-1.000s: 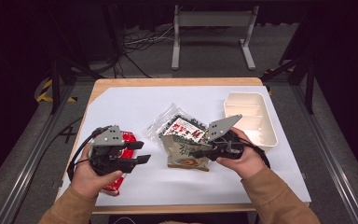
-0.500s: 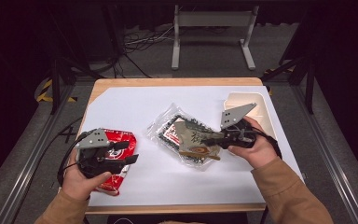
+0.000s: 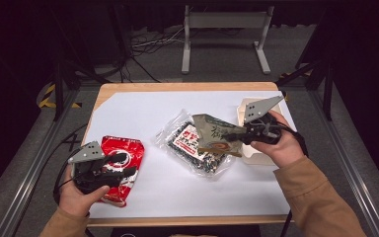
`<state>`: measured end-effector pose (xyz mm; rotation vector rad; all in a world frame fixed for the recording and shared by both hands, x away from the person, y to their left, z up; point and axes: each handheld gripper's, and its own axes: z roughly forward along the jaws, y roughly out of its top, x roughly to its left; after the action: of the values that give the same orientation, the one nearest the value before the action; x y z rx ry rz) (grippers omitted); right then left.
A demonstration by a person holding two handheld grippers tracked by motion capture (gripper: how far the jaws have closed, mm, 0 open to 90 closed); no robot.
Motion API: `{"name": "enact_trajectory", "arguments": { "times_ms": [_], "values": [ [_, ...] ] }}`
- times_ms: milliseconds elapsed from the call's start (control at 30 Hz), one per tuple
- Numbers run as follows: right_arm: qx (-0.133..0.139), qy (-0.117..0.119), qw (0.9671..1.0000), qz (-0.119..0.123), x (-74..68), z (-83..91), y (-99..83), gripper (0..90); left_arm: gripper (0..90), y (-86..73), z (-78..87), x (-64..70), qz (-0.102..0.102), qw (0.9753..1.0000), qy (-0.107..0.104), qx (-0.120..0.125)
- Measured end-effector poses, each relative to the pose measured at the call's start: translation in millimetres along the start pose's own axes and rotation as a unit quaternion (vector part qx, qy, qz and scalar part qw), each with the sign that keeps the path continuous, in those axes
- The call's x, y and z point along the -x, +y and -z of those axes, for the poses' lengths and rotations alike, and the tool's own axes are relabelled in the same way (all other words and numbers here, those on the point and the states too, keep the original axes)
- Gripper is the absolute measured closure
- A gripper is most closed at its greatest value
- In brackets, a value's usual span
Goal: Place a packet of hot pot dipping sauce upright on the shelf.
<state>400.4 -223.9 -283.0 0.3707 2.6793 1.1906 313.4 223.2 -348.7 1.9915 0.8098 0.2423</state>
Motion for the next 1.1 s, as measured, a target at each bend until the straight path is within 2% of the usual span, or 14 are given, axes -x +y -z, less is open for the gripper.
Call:
{"name": "enact_trajectory", "arguments": {
  "times_ms": [400, 667, 767, 867, 1067, 1100],
  "values": [
    [0.007, -0.016, 0.9998, 0.007, 24.3, 18.4, 3.8, 88.9, 38.9, -16.3, 6.5, -4.6, 0.013, 0.9996, 0.021, 0.015],
    [0.002, -0.045, 0.9987, 0.023, 38.1, 30.2, 4.3, 88.9, 38.0, -21.7, 6.9, -7.8, 0.021, 0.9989, 0.038, 0.017],
    [0.002, -0.056, 0.9981, 0.024, 47.1, 36.3, 2.4, 88.9, 37.5, -23.3, 6.8, -9.8, 0.019, 0.9983, 0.052, 0.019],
    [0.003, -0.065, 0.9975, 0.026, 53.6, 40.0, 0.7, 88.8, 37.9, -25.0, 6.7, -12.4, 0.018, 0.9963, 0.082, 0.017],
    [0.008, -0.075, 0.9969, 0.020, 65.8, 44.1, -4.3, 88.8, 40.3, -28.2, 7.7, -18.7, 0.025, 0.9950, 0.094, 0.025],
    [0.006, -0.081, 0.9965, 0.018, 71.1, 46.0, -5.9, 88.8, 40.3, -28.5, 7.6, -20.2, 0.021, 0.9949, 0.096, 0.024]
  ]
}}
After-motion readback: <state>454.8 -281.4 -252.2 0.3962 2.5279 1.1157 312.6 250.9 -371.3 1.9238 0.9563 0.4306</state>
